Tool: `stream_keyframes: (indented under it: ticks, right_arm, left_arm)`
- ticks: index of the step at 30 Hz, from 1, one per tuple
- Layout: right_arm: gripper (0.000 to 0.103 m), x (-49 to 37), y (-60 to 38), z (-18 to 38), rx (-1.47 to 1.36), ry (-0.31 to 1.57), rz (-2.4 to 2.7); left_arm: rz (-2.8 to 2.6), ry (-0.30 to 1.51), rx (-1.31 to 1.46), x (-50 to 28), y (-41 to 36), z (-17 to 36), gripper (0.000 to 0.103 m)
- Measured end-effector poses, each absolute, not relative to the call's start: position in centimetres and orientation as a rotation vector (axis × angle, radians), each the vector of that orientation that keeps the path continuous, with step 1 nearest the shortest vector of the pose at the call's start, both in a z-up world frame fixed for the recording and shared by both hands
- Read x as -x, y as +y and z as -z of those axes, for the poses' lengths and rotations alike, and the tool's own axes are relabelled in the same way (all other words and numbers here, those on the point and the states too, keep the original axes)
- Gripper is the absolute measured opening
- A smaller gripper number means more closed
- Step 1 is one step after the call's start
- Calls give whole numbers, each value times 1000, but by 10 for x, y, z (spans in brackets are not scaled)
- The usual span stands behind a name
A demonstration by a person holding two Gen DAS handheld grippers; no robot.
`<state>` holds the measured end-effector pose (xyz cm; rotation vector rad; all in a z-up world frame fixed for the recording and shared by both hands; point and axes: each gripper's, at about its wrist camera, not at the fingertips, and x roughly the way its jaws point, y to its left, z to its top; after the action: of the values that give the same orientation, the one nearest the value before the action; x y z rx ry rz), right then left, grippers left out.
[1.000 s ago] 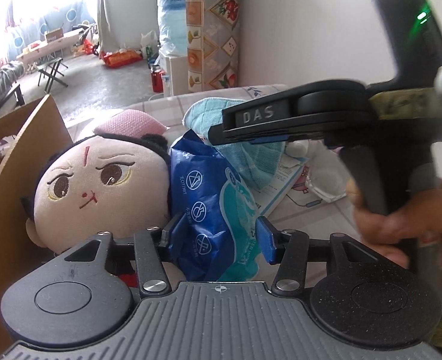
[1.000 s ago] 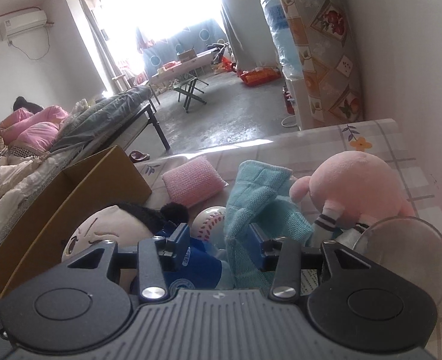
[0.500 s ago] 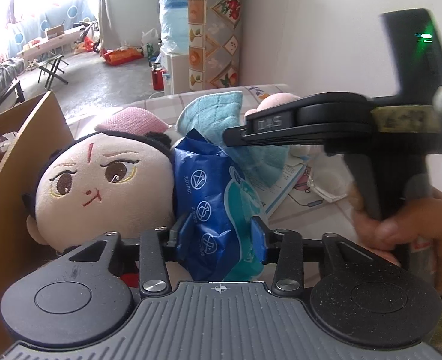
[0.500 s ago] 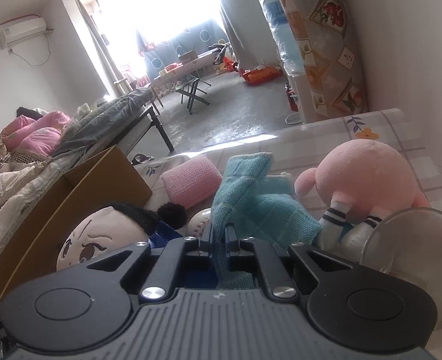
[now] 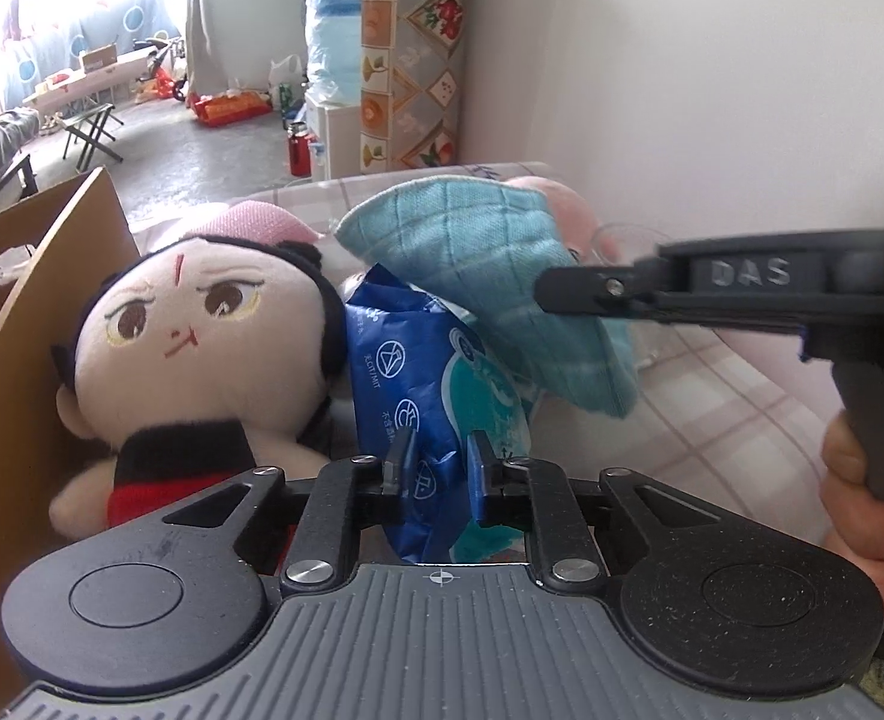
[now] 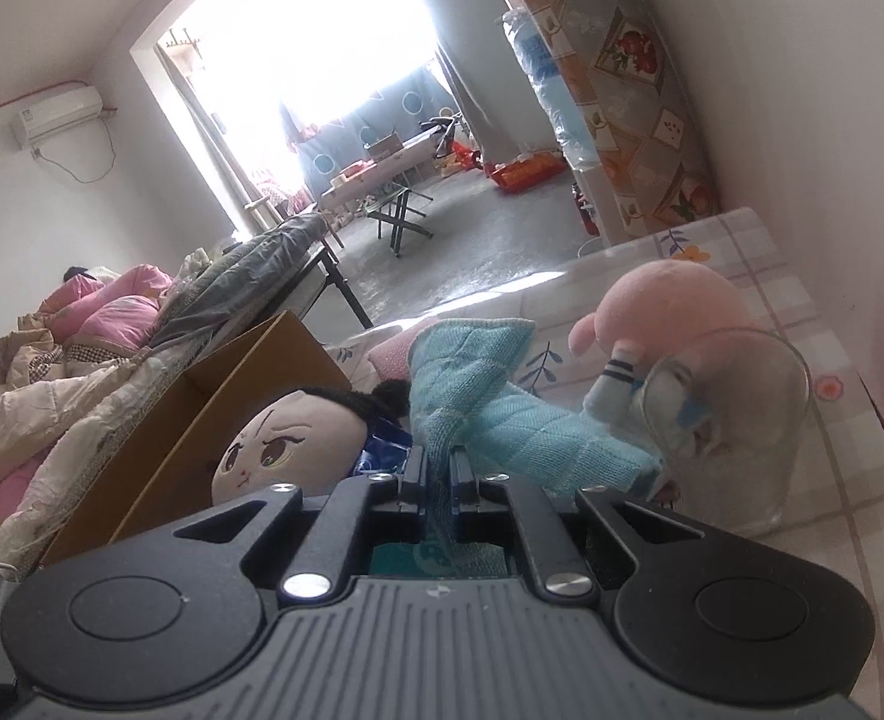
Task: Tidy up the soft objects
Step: 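Lift the wipes pack with the left gripper while the right lifts the blue towel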
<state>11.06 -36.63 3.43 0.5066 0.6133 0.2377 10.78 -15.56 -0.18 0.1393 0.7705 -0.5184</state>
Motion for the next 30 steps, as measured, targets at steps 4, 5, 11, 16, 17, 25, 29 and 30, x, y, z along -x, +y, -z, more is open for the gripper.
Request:
stream_keyframes:
  ticks: [4,5,11,16,17,25,29,30]
  right_arm:
    - [7,-84,-373,-25,-587,638,-243]
    - [7,-78,-377,-21,-620,649,-246]
    - [7,-60,-390,-2,-720,693,-234]
    - [7,-62,-393,10,-752,721,-225]
    - [7,-62,-391,10,-747,720,-225]
    - [9,-68,-391,11,-720,726,-235]
    - [9,-69,-393,11,-721,721,-240]
    - [9,-69,-393,12,-721,720,-241]
  left_arm:
    - [538,782,-135,-92,-150,0,15]
    - [543,787,-129,-88,-148,0,15]
    - [562,788,-122,-74,-141,2,22]
    - [536,888,-35,-93,-134,12,45]
    - [533,910,-8,-96,-131,15,49]
    - [529,976,68,-106,-132,27,81]
    - [506,971,52,-114,-144,28,91]
    - [499,970,43,-115,-147,28,93]
